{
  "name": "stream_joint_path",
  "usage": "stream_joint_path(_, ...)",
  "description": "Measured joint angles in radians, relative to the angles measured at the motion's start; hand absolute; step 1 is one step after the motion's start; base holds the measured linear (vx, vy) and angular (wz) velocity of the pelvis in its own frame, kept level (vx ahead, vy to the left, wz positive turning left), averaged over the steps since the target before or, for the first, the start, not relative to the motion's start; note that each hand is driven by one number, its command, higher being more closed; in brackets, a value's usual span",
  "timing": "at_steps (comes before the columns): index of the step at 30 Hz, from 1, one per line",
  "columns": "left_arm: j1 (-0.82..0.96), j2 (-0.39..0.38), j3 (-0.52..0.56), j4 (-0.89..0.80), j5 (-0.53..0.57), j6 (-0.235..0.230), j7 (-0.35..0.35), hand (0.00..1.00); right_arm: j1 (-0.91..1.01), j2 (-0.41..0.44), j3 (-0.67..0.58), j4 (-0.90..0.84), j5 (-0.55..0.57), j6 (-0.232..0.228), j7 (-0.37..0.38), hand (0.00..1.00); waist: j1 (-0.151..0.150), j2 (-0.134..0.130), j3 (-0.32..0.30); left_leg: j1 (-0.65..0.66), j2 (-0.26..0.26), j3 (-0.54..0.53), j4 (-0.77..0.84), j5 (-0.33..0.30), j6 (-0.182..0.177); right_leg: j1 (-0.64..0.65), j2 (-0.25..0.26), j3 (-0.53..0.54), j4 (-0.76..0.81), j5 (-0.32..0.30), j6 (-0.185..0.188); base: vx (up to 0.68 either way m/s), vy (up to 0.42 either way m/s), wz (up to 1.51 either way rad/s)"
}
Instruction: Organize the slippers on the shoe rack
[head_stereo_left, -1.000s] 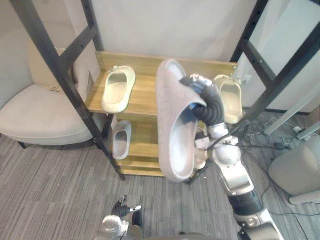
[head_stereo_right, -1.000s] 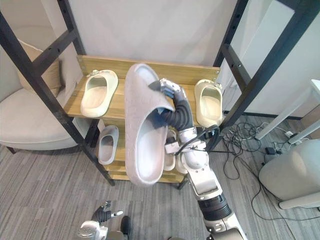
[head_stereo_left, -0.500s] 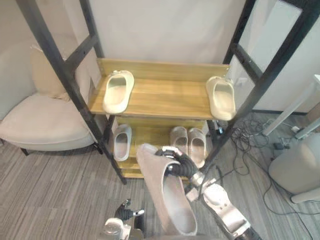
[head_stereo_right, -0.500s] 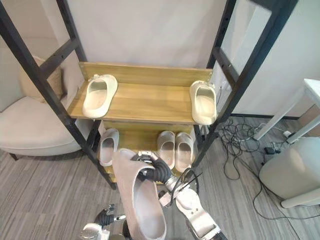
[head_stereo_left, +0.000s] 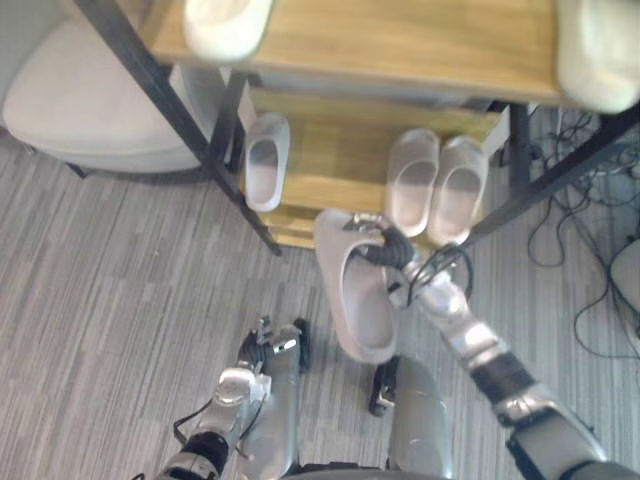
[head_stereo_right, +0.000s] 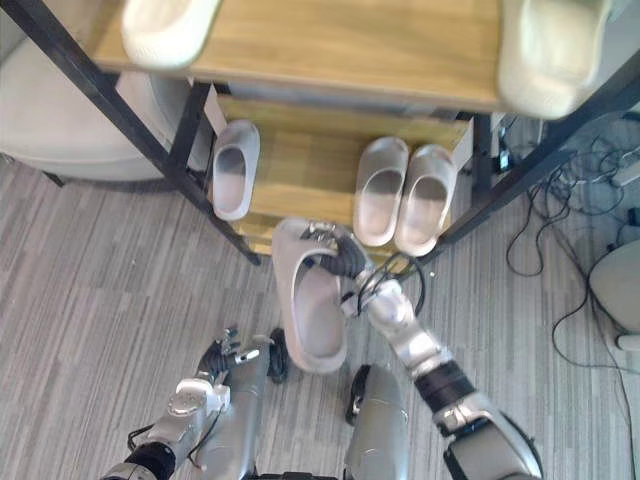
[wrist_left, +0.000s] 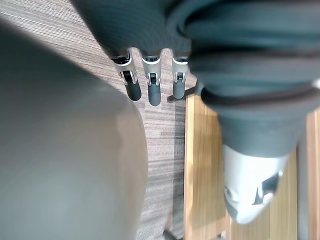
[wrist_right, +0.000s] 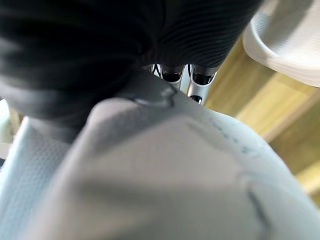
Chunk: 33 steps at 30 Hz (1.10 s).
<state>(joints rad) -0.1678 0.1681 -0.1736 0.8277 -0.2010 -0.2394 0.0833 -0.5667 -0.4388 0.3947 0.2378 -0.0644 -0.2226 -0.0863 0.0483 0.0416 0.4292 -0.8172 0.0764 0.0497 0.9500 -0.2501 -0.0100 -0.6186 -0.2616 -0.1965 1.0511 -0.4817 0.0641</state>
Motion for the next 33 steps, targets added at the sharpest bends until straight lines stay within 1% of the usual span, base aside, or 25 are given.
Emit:
stream_joint_path(2,-0.004,-0.003,0.014,-0.018,-0.002,-0.002,0.001,0.0,-0.034,-0.009,0.0,0.015,-0.016,-0.002,-0.012,1.0,0.001,0.0,0.006,-0.032,0.0,-0.003,0.041,-0.016,0.005,-0.027,-0.004,0.004,0.037,-0.015,0.005,-0.04,0.077,0.02)
stream_joint_path(4,-0.023,-0.009,0.05,-0.046,-0.003,-0.013,0.006,0.0,-0.106,-0.044,-0.002,0.027,-0.024,-0.002,-0.046,1.0,0.011,-0.002,0.013,-0.117,-0.001,-0.004,0.117,-0.044,0.014,-0.107,-0.02,0.016,0.118,-0.045,0.01,-0.06,0.076,0.03)
stream_joint_path(5,-0.025,-0.011,0.054,-0.049,-0.003,-0.013,0.006,0.0,-0.113,-0.046,-0.003,0.028,-0.025,-0.002,-0.048,1.0,0.012,-0.002,0.013,-0.125,-0.001,-0.004,0.123,-0.047,0.015,-0.115,-0.021,0.017,0.125,-0.047,0.01,-0.06,0.068,0.03)
stream_joint_path(7,-0.048,-0.025,0.085,-0.076,-0.005,-0.019,0.014,0.0,-0.178,-0.05,-0.021,0.046,-0.053,-0.002,-0.084,1.0,0.02,-0.003,0.017,-0.201,-0.001,0.0,0.183,-0.063,0.014,-0.191,-0.034,0.029,0.196,-0.07,0.012,-0.04,0.046,0.04)
stream_joint_path(8,-0.051,-0.027,0.088,-0.078,-0.005,-0.019,0.014,0.0,-0.183,-0.05,-0.025,0.049,-0.053,-0.002,-0.086,1.0,0.022,-0.004,0.018,-0.206,-0.001,0.0,0.188,-0.064,0.013,-0.198,-0.036,0.031,0.203,-0.072,0.013,0.0,0.0,0.0)
stream_joint_path(9,-0.059,-0.035,0.099,-0.098,-0.006,-0.019,0.02,0.0,-0.204,-0.051,-0.039,0.056,-0.055,-0.001,-0.097,1.0,0.034,-0.007,0.021,-0.236,0.0,0.001,0.213,-0.068,0.012,-0.23,-0.037,0.039,0.23,-0.083,0.012,0.0,0.0,0.0)
stream_joint_path(13,-0.069,-0.039,0.112,-0.142,-0.018,-0.024,0.03,0.0,-0.261,-0.071,-0.04,0.069,-0.068,-0.001,-0.135,1.0,0.051,-0.009,0.023,-0.304,0.001,-0.001,0.238,-0.067,0.011,-0.3,-0.042,0.042,0.268,-0.091,0.008,0.0,0.0,0.0)
stream_joint_path(15,-0.076,-0.046,0.119,-0.17,-0.023,-0.033,0.038,0.0,-0.314,-0.087,-0.04,0.117,-0.096,0.008,-0.163,1.0,0.063,-0.011,0.023,-0.348,0.001,-0.002,0.248,-0.061,0.015,-0.344,-0.047,0.042,0.285,-0.095,0.005,0.0,0.002,0.05)
stream_joint_path(19,-0.099,-0.048,0.119,-0.186,-0.038,-0.038,0.048,0.0,-0.402,-0.101,-0.04,0.196,-0.136,0.02,-0.198,1.0,0.073,-0.011,0.024,-0.402,0.0,-0.003,0.256,-0.052,0.014,-0.394,-0.054,0.038,0.3,-0.098,0.004,0.02,-0.009,0.07)
stream_joint_path(23,-0.103,-0.061,0.119,-0.224,-0.043,-0.042,0.048,0.0,-0.495,-0.135,-0.04,0.295,-0.171,0.035,-0.227,1.0,0.084,-0.011,0.024,-0.448,-0.014,-0.007,0.264,-0.051,0.014,-0.434,-0.071,0.032,0.316,-0.109,0.01,0.05,-0.018,0.13)
stream_joint_path(25,-0.106,-0.065,0.118,-0.232,-0.06,-0.046,0.048,0.0,-0.529,-0.148,-0.038,0.343,-0.171,0.043,-0.237,1.0,0.092,-0.011,0.024,-0.464,-0.018,-0.011,0.274,-0.051,0.014,-0.441,-0.077,0.025,0.326,-0.116,0.011,0.05,-0.03,0.11)
stream_joint_path(27,-0.111,-0.065,0.118,-0.238,-0.078,-0.061,0.048,0.0,-0.575,-0.157,-0.038,0.387,-0.171,0.046,-0.24,1.0,0.096,-0.011,0.024,-0.486,-0.023,-0.017,0.277,-0.051,0.014,-0.457,-0.083,0.015,0.329,-0.117,0.01,0.04,-0.03,0.1)
stream_joint_path(31,-0.113,-0.072,0.117,-0.263,-0.083,-0.072,0.048,0.0,-0.654,-0.182,-0.027,0.468,-0.17,0.047,-0.257,1.0,0.11,-0.011,0.024,-0.521,-0.037,-0.017,0.284,-0.049,0.015,-0.487,-0.104,0.01,0.345,-0.127,0.009,0.05,-0.032,0.11)
stream_joint_path(33,-0.113,-0.072,0.117,-0.268,-0.09,-0.078,0.048,0.0,-0.685,-0.185,-0.025,0.496,-0.169,0.048,-0.263,1.0,0.114,-0.012,0.023,-0.531,-0.038,-0.018,0.284,-0.049,0.015,-0.497,-0.105,0.009,0.345,-0.127,0.009,0.05,-0.026,0.04)
